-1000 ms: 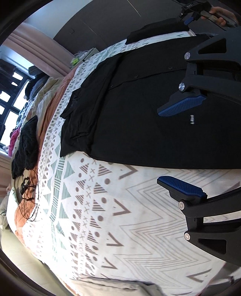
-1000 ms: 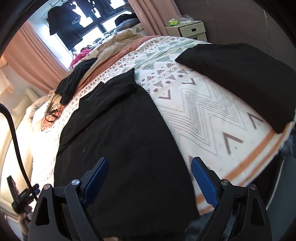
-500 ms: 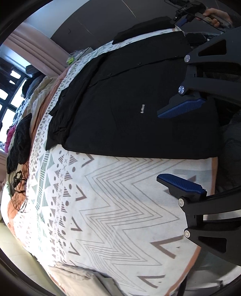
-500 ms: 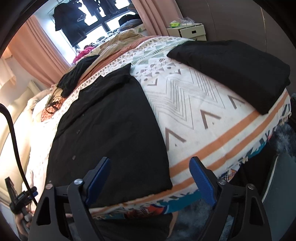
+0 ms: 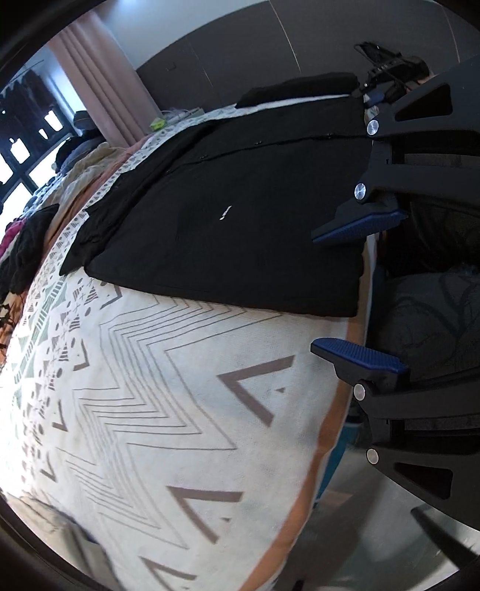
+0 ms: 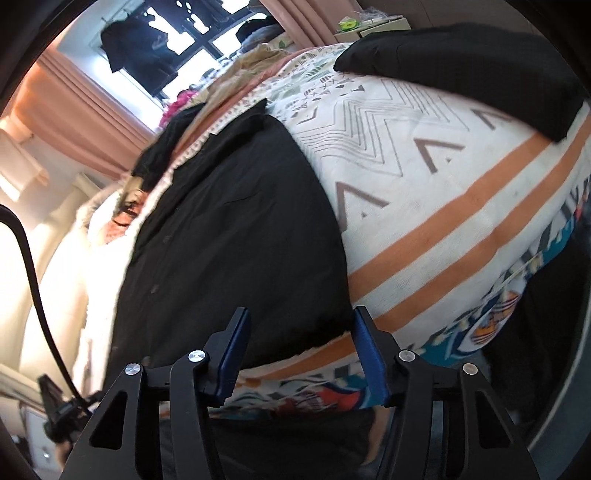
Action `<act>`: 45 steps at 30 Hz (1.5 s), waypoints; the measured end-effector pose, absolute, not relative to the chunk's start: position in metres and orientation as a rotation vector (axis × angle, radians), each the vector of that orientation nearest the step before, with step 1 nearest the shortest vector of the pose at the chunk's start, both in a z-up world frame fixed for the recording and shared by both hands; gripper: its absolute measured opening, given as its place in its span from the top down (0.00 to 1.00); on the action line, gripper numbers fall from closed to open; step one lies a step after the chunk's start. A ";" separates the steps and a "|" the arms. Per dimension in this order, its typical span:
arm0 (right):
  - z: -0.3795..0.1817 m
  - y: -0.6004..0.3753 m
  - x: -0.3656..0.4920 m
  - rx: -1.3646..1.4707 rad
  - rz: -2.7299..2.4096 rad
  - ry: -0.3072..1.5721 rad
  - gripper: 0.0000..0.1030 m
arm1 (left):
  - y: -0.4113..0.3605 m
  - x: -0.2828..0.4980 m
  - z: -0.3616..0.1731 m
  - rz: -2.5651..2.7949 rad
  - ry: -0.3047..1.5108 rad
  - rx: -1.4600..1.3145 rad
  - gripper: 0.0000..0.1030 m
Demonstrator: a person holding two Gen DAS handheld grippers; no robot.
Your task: Fold large clothes
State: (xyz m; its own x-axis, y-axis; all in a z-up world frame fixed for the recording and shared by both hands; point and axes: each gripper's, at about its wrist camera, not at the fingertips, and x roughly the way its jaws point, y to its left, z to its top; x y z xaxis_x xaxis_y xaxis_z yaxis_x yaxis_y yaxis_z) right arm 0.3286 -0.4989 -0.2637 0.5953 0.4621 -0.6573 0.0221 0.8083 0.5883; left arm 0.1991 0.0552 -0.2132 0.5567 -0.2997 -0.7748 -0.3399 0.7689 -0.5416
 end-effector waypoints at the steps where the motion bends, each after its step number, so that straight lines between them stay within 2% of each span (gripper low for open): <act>1: -0.265 -0.500 0.326 0.612 0.283 0.900 0.44 | 0.054 0.198 -0.214 0.021 1.001 -0.746 0.48; 10: -0.280 -0.490 0.319 0.661 0.318 0.888 0.44 | 0.049 0.203 -0.214 -0.016 0.940 -0.829 0.48; 18: -0.257 -0.485 0.326 0.685 0.347 0.785 0.44 | 0.049 0.203 -0.190 -0.077 0.802 -0.864 0.48; 28: -0.269 -0.474 0.333 0.661 0.280 0.809 0.44 | 0.032 0.203 -0.212 0.011 0.857 -0.857 0.48; 45: -0.277 -0.465 0.346 0.661 0.226 0.800 0.44 | 0.023 0.192 -0.221 -0.045 0.793 -1.014 0.48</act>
